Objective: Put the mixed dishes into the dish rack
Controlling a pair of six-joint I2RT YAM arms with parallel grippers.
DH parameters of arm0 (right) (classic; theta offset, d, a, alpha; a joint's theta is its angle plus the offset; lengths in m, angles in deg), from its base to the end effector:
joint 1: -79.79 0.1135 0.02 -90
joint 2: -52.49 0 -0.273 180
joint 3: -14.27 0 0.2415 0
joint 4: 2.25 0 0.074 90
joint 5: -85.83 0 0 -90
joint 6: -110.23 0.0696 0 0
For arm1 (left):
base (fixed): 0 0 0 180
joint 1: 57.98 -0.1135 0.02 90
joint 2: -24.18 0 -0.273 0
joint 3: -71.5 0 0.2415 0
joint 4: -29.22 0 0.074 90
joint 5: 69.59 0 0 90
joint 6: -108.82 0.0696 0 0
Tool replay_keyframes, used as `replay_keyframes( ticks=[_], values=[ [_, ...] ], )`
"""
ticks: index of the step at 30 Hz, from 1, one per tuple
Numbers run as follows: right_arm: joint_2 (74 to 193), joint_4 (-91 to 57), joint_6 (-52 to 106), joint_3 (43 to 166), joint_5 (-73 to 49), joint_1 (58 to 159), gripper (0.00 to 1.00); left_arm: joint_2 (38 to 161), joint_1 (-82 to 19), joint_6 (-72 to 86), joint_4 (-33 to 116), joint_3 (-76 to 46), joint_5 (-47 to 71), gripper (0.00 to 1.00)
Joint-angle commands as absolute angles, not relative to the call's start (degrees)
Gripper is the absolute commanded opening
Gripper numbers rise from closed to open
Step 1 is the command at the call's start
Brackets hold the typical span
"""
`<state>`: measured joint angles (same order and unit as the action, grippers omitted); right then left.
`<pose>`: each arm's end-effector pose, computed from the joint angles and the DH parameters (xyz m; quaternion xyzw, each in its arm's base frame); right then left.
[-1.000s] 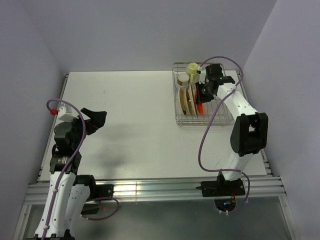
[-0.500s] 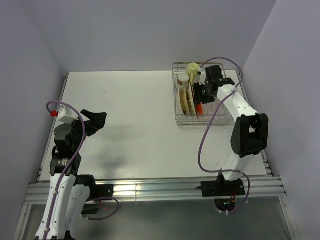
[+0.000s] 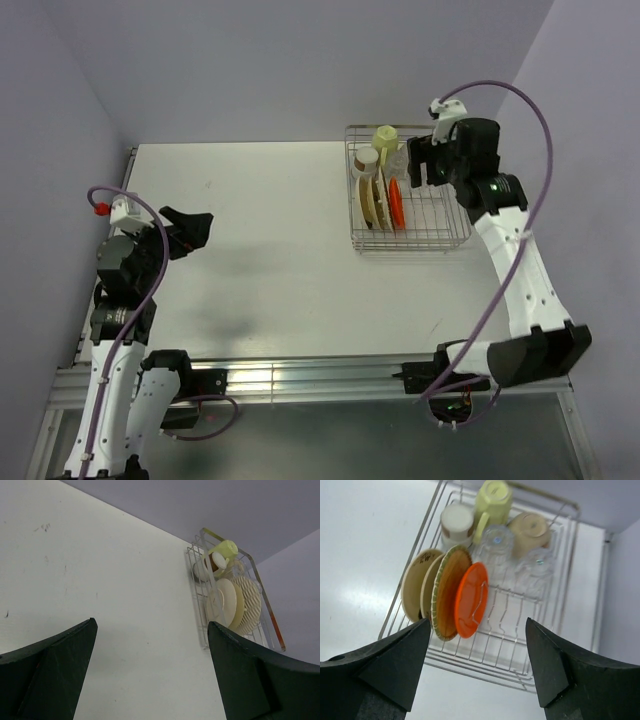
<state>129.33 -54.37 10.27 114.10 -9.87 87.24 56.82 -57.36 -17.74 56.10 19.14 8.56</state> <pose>0.3018 0.0464 0.4039 -0.1552 0.8474 0.0318 0.5068 0.1583 -0.0160 0.3245 -0.1652 0.7306 -0.2831 0.5990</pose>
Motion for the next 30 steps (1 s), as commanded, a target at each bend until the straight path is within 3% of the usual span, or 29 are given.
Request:
replay_keyframes(
  ticks=[1, 10, 16, 30],
  values=[
    [123.3, -44.5, 12.3, 109.3, -1.8, 86.7, 0.83, 58.3, -57.5, -14.1, 57.1, 14.2, 6.6, 0.99],
    [119.1, -46.5, 15.9, 104.3, 6.1, 86.3, 0.82, 64.7, -57.4, -13.2, 59.3, 11.1, 1.6, 0.99],
    [116.7, -44.2, 15.8, 101.3, 12.7, 85.2, 0.88, 64.8, -57.4, -12.9, 57.2, 14.0, 0.8, 0.99],
    [106.5, -39.5, 14.1, 89.1, 18.8, 84.7, 0.89, 62.9, -57.4, -18.4, 55.6, 19.5, 2.2, 0.99]
  ],
)
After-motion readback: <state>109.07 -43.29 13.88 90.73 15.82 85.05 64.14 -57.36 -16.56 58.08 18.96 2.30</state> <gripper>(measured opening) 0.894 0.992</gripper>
